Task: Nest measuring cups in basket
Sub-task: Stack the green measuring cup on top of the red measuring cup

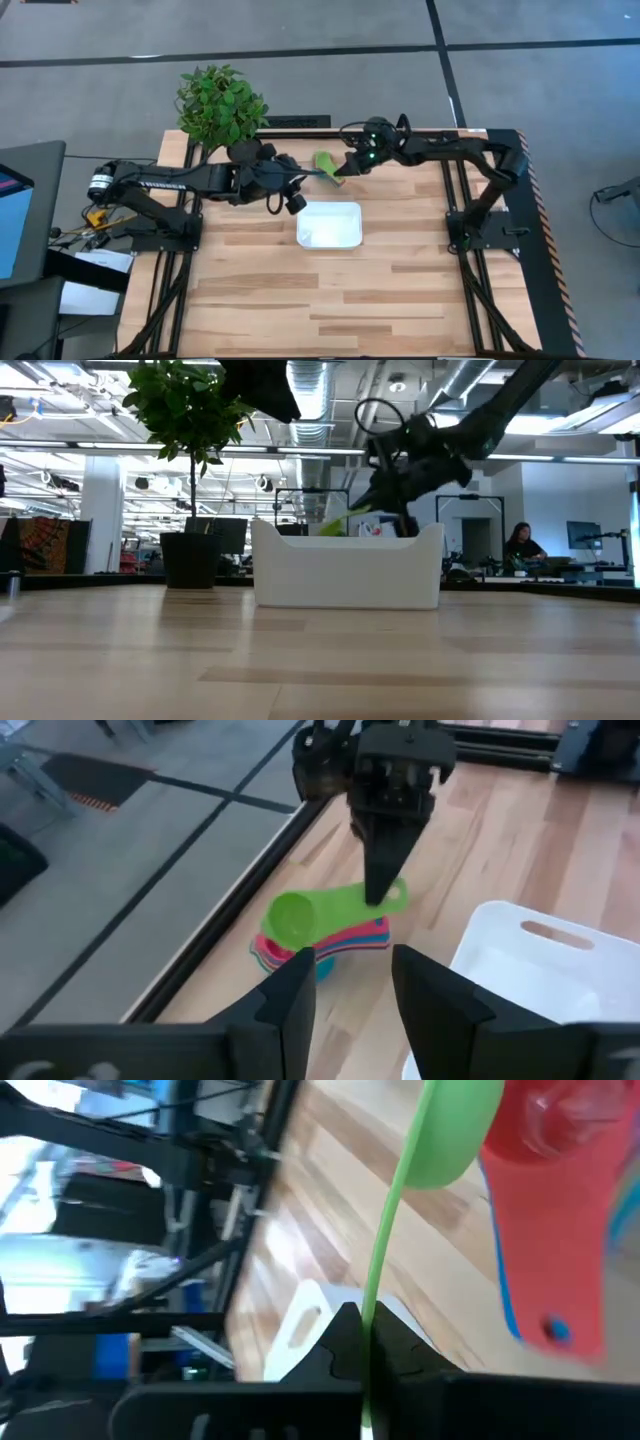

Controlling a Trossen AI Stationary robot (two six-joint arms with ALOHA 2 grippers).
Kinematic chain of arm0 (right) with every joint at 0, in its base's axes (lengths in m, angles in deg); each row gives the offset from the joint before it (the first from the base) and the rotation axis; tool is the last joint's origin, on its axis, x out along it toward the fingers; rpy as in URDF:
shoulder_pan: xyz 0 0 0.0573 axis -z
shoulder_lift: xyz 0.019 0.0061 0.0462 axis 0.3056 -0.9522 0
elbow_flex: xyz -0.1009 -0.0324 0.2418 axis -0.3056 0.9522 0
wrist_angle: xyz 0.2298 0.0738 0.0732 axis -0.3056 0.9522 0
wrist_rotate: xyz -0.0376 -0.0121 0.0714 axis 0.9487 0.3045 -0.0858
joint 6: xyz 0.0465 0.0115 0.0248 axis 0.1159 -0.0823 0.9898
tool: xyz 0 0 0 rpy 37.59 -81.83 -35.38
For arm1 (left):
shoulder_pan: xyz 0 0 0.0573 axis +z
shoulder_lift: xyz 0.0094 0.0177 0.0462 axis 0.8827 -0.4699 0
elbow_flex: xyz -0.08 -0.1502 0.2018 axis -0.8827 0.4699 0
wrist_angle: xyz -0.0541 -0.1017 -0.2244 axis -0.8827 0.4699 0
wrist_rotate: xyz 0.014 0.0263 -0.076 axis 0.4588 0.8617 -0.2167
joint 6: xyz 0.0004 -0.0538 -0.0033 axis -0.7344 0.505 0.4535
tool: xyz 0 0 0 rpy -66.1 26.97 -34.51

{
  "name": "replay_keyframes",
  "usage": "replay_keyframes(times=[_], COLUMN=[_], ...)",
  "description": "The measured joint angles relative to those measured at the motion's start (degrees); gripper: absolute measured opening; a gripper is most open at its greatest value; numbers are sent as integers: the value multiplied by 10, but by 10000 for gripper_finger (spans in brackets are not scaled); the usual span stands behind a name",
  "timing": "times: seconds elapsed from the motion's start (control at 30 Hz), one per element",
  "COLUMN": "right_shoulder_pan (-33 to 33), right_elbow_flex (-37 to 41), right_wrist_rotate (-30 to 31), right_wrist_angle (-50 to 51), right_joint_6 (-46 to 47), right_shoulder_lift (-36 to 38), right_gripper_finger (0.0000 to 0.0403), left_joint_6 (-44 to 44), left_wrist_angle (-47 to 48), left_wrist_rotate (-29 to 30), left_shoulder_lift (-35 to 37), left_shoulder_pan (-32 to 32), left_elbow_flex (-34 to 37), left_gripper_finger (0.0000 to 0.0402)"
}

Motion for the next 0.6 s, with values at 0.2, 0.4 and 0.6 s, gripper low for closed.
replay_keyframes(times=[0.2, 0.4, 0.6], right_shoulder_pan=[27, 44, 57], right_elbow_flex=[-1, -1, -2], right_wrist_rotate=[-61, -70, -78], right_wrist_angle=[-119, -115, -77], right_joint_6=[40, 34, 14], right_shoulder_lift=[-71, -89, -88], right_gripper_finger=[6, 8, 11], left_joint_6=[8, 21, 23], left_wrist_angle=[12, 32, 38], left_wrist_rotate=[-1, -4, -5], left_shoulder_lift=[0, 0, 0], left_shoulder_pan=[14, 24, 36], left_elbow_flex=[0, 0, 0], left_gripper_finger=[125, 125, 125])
